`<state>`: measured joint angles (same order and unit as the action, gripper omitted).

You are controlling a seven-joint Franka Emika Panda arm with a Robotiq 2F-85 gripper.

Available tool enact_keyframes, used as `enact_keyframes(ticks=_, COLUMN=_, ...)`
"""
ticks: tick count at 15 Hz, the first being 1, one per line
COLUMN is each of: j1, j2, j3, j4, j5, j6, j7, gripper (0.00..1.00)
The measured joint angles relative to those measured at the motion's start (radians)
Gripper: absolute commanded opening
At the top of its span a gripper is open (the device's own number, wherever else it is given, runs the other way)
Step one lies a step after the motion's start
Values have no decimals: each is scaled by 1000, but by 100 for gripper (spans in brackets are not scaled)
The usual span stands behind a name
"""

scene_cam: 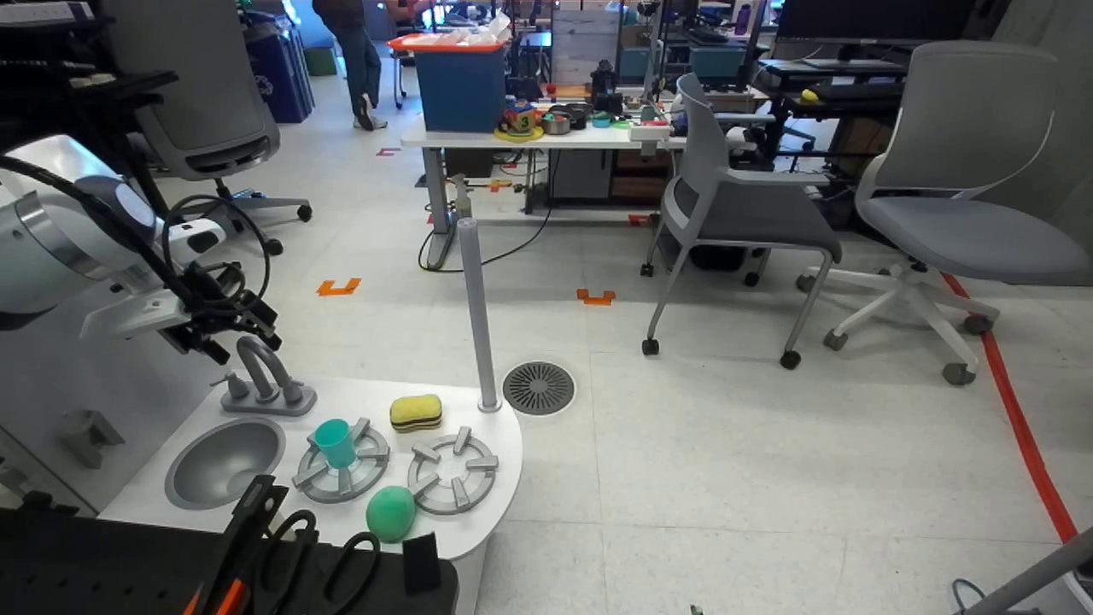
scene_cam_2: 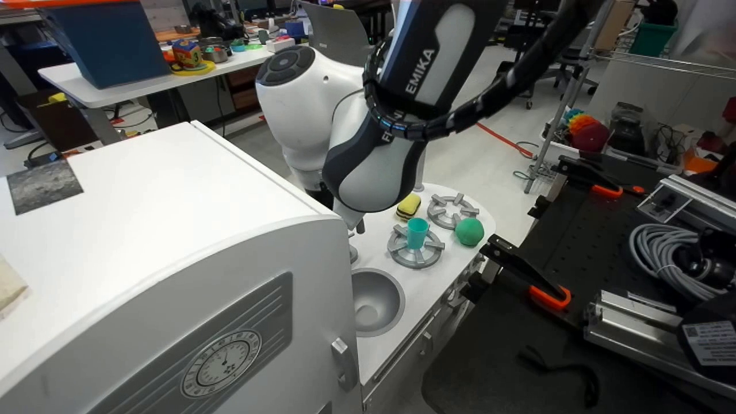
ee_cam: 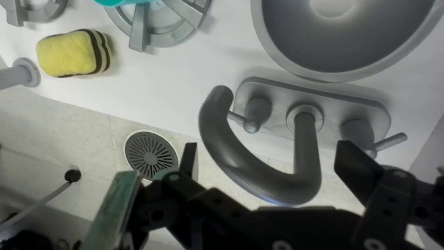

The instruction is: Move the tap nozzle to the left

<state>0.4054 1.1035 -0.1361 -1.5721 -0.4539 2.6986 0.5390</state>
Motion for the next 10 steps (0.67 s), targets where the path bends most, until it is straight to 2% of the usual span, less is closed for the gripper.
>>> enact_keyframes(ticks=6, j1=18, j2=38, j3=5, j4=43, j5=59, j6=53, j7=-158, gripper=100)
enact_keyframes(ticks=10, j1=17, j2=44, j3=10, j4=46, j5=120, j6=52, j7=-205, gripper=100)
